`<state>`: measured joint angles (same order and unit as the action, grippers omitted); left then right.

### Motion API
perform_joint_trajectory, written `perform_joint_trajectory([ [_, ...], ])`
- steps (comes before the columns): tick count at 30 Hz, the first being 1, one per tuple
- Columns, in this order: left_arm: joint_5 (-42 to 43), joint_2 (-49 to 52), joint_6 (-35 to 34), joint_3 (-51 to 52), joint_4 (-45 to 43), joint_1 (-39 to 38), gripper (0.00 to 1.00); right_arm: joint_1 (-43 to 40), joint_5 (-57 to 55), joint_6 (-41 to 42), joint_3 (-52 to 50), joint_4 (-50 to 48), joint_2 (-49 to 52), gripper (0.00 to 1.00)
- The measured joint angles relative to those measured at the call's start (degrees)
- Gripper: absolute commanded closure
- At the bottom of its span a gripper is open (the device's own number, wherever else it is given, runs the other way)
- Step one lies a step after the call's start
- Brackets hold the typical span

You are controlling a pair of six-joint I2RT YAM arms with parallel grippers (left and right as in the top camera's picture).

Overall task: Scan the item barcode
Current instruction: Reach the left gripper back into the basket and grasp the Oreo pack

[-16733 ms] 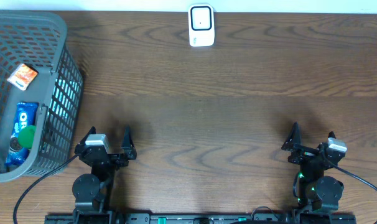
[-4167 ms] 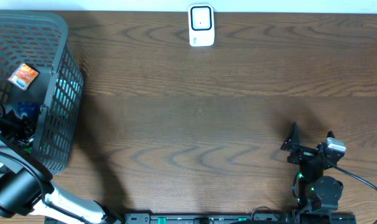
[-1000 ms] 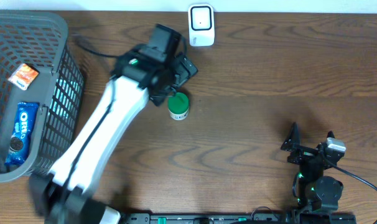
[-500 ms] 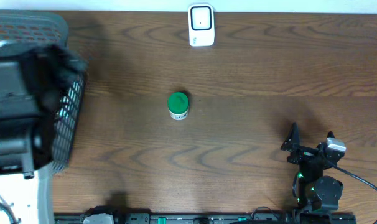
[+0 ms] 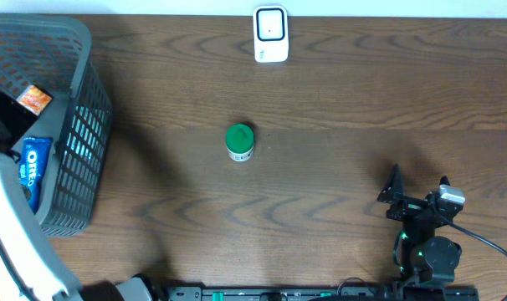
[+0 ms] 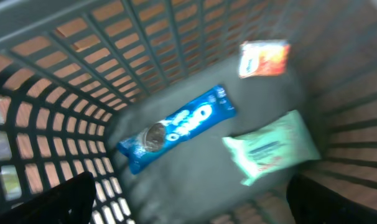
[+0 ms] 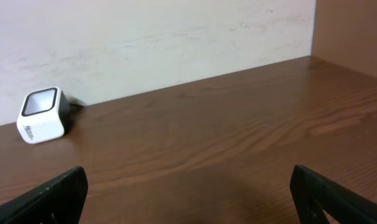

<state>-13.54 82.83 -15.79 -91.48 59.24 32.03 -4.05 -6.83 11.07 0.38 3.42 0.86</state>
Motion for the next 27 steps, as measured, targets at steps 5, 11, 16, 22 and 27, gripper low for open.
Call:
perform_joint_trajectory([
  [5,-0.57,7.52,10.03,1.22,-2.49,2.01,0.02,0.02,0.00,0.00,0.00,0.00,0.00,0.01],
  [11,-0.59,15.02,22.29,1.79,-3.78,3.15,0.02,0.00,0.00,0.00,0.00,0.00,0.00,0.01],
  [16,-0.07,20.02,28.72,1.81,-4.85,3.89,0.02,0.02,0.02,0.00,0.00,0.00,0.02,0.01],
  [22,0.57,25.59,32.37,2.23,-5.49,4.11,0.02,0.02,0.00,0.00,0.00,0.00,0.02,0.01],
  [27,0.79,28.28,33.66,5.09,-7.21,4.15,0.02,0.02,0.00,0.00,0.00,0.00,0.02,0.01],
])
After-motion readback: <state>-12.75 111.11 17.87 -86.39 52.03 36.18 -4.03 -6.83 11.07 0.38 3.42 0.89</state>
